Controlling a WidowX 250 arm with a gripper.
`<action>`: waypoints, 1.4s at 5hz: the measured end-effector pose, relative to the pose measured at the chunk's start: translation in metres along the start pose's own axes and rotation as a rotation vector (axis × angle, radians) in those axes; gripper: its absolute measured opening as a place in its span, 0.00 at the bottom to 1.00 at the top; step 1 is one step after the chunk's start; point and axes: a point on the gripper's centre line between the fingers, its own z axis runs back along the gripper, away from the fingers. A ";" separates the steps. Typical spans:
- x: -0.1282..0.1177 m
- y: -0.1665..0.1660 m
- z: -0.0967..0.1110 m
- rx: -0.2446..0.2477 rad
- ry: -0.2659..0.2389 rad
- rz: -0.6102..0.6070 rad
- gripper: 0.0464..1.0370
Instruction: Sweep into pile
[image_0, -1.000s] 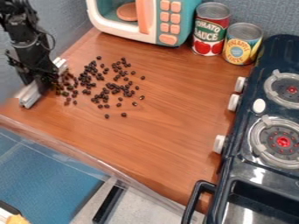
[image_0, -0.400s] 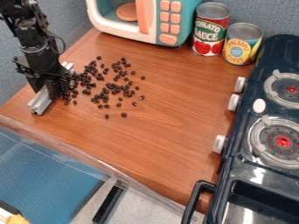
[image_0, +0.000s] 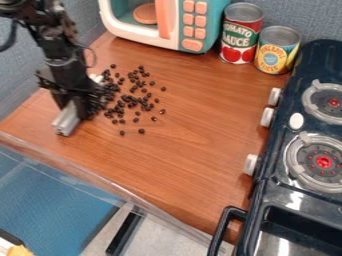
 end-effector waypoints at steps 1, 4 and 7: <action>-0.003 -0.028 0.002 -0.030 0.001 -0.007 0.33; -0.002 -0.071 0.003 -0.102 -0.005 0.067 0.33; -0.006 -0.122 0.010 -0.156 0.004 0.024 0.33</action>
